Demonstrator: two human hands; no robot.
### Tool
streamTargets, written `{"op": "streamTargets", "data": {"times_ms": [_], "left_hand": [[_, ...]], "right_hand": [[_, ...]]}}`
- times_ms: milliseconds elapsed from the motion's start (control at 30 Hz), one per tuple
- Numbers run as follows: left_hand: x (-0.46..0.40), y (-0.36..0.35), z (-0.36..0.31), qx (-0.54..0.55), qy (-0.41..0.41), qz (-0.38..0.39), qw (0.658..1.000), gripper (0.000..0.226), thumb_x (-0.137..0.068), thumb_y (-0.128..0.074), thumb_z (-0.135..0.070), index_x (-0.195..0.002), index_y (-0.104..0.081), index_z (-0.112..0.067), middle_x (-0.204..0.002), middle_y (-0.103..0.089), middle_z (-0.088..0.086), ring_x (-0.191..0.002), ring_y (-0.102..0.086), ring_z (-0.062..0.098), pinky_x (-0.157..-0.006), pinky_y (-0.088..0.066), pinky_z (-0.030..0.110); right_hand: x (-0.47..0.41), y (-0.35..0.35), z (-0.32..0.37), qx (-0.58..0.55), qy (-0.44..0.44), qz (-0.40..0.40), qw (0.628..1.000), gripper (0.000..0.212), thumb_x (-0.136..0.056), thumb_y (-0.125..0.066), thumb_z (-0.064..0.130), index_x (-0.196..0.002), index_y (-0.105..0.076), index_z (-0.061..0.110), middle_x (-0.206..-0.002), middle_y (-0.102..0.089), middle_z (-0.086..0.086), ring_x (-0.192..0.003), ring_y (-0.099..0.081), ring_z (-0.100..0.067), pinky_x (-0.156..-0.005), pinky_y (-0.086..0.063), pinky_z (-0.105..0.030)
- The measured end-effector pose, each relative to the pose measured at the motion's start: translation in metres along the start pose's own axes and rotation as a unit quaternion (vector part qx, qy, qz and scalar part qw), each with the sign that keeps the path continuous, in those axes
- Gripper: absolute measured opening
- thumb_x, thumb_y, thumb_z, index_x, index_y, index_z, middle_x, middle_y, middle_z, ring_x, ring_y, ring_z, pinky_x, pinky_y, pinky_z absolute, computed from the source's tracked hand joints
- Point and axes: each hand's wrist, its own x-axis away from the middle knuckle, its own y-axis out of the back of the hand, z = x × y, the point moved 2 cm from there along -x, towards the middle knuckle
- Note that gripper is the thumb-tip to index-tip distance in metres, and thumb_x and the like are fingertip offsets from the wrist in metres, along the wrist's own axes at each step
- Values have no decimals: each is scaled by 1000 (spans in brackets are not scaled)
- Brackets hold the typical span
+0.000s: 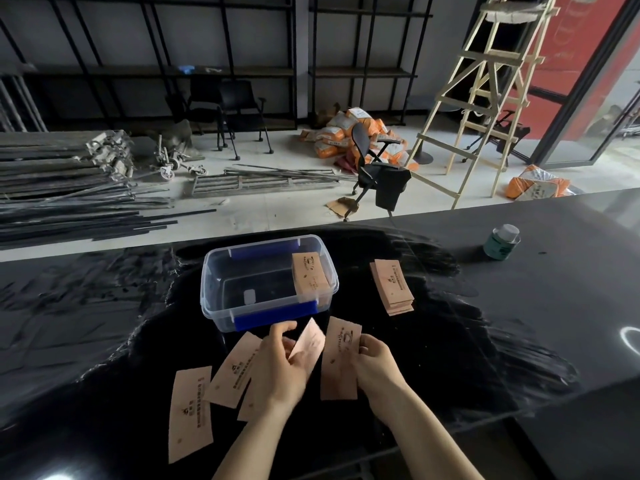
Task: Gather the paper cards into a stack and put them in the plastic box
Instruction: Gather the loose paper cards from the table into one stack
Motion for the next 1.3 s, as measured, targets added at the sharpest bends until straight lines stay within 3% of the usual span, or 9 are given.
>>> {"op": "streamTargets", "data": {"times_ms": [167, 300, 400, 500, 633, 867, 967, 1133, 1300], "left_hand": [[-2, 3, 5, 137, 38, 12, 990, 29, -91, -72, -11, -117, -65, -22, -109, -68, -7, -92, -62, 4, -72, -50, 20], [0, 5, 8, 152, 42, 80, 984, 31, -94, -67, -11, -103, -65, -40, -112, -72, -7, -105, -67, 12, -85, -57, 29], [2, 15, 15, 61, -8, 34, 998, 31, -96, -63, -10, -106, -66, -39, -112, -73, -7, -100, -68, 5, -84, -57, 23], [7, 36, 23, -147, -47, -69, 986, 31, -91, -70, -23, -120, -62, -31, -115, -67, -12, -96, -68, 5, -78, -57, 22], [14, 45, 27, -314, -8, -29, 949, 48, -88, -68, -47, -131, -52, -34, -130, -59, -8, -114, -63, 15, -90, -53, 31], [12, 38, 26, -372, 19, 2, 928, 63, -81, -71, -52, -138, -52, -33, -137, -55, -4, -126, -54, 20, -102, -48, 38], [10, 35, 27, -363, 29, 20, 931, 71, -74, -77, -56, -137, -53, -33, -132, -58, -4, -122, -57, 20, -101, -49, 37], [1, 39, 37, -229, 84, 15, 970, 72, -53, -88, -43, -118, -58, -39, -110, -68, -17, -101, -66, 10, -88, -57, 35], [1, 41, 28, -104, 84, -2, 991, 18, -84, -76, -36, -93, -60, -35, -95, -71, -13, -87, -65, 8, -77, -51, 26]], "right_hand": [[2, -11, 0, -48, -22, 25, 998, 16, -92, -72, -2, -106, -75, 3, -101, -82, -17, -91, -80, -33, -72, -66, -42], [3, -22, 0, -45, -13, 46, 998, 8, -92, -72, -1, -100, -75, 1, -93, -83, -17, -78, -81, -28, -65, -64, -37], [2, -25, -2, -45, -4, 25, 999, 10, -95, -69, -2, -103, -74, 3, -98, -82, -18, -82, -81, -29, -59, -63, -34], [-2, -27, -3, -58, -6, 9, 998, 12, -98, -65, 0, -108, -71, 4, -104, -80, -17, -89, -80, -31, -62, -63, -37], [-5, -32, -3, -52, -16, 10, 998, 13, -98, -66, 0, -108, -71, 8, -107, -80, -16, -96, -78, -35, -80, -67, -52], [0, -43, 4, 27, 11, 1, 1000, 26, -101, -52, 0, -109, -68, 19, -113, -74, -6, -103, -74, -29, -89, -65, -55], [1, -43, 9, 39, 19, 1, 999, 26, -102, -51, 1, -110, -66, 21, -113, -74, -3, -102, -73, -27, -88, -65, -54], [5, -40, 13, 53, 23, 10, 998, 30, -99, -53, 0, -115, -68, 20, -111, -76, -6, -100, -75, -28, -83, -67, -52], [8, -43, 13, 52, 28, 15, 998, 22, -101, -54, 2, -102, -73, 14, -106, -79, -10, -95, -78, -28, -81, -68, -49]]}}
